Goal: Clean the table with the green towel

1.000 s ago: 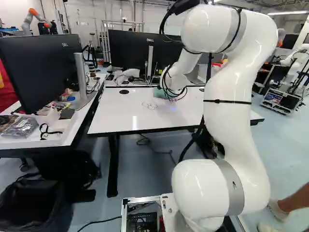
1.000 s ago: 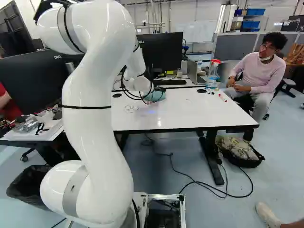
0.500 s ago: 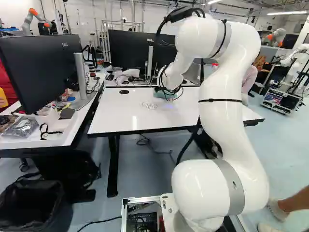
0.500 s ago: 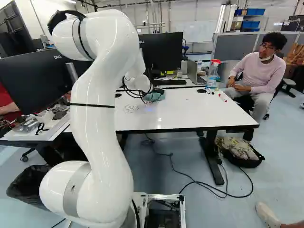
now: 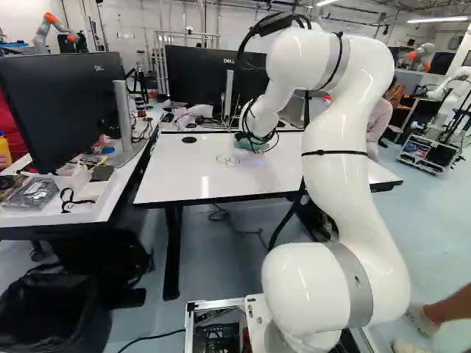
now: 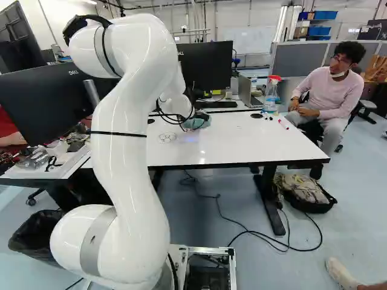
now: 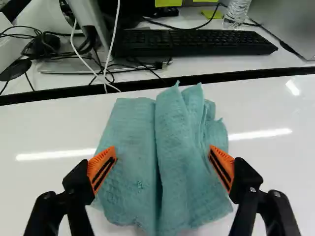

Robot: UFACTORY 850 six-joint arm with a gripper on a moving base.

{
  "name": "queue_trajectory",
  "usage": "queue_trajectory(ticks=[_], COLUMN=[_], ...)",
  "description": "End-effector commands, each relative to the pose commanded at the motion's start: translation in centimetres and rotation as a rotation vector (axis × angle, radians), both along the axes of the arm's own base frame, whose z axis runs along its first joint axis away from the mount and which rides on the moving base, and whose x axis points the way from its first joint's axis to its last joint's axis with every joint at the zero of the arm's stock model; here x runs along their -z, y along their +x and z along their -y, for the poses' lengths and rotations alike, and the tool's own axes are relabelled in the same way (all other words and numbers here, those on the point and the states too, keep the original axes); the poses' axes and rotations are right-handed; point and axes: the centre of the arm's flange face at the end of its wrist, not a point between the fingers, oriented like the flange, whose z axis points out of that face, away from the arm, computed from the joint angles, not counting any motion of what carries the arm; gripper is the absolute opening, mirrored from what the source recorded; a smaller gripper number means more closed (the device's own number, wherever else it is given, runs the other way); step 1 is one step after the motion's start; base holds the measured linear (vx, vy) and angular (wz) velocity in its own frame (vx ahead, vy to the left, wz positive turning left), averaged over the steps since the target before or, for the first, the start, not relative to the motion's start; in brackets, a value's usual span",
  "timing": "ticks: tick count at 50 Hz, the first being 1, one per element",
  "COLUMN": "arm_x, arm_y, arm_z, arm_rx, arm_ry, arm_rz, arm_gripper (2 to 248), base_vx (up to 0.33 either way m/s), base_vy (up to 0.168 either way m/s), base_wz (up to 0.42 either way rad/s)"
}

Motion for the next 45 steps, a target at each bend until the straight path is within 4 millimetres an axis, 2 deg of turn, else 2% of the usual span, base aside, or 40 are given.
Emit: queue_trajectory(ticks=[15,16,20,21,25,26,30,31,36,37,41,42,45], arm_x=[0.01,0.01,0.01,0.01,0.01,0.01,0.01,0.01,0.01,0.01,0.01,0.01,0.01], arm_y=[0.04,0.04,0.04,0.04,0.04,0.04,0.04,0.04,0.04,0.04,0.04,0.04,0.04], arm_z=[0.15,0.15,0.15,0.15,0.15,0.15,0.15,0.15,0.15,0.15,0.15,0.15,0.15], arm_rx=[0.002,0.002,0.002,0.002,0.002,0.002,0.002,0.002,0.002,0.002,0.002,0.002,0.002], arm_ry=[0.000,0.000,0.000,0.000,0.000,0.000,0.000,0.000,0.000,0.000,0.000,0.000,0.000], arm_rz=[0.000,0.000,0.000,0.000,0.000,0.000,0.000,0.000,0.000,0.000,0.000,0.000,0.000], arm_gripper=[244,208,208,170,170,134,134,97,97,65,65,55,55], base_vx=[0.000,0.000,0.000,0.000,0.000,0.000,0.000,0.000,0.000,0.000,0.000,0.000,0.000], base_vy=[0.000,0.000,0.000,0.000,0.000,0.000,0.000,0.000,0.000,0.000,0.000,0.000,0.000], base_wz=[0.000,0.000,0.000,0.000,0.000,0.000,0.000,0.000,0.000,0.000,0.000,0.000,0.000])
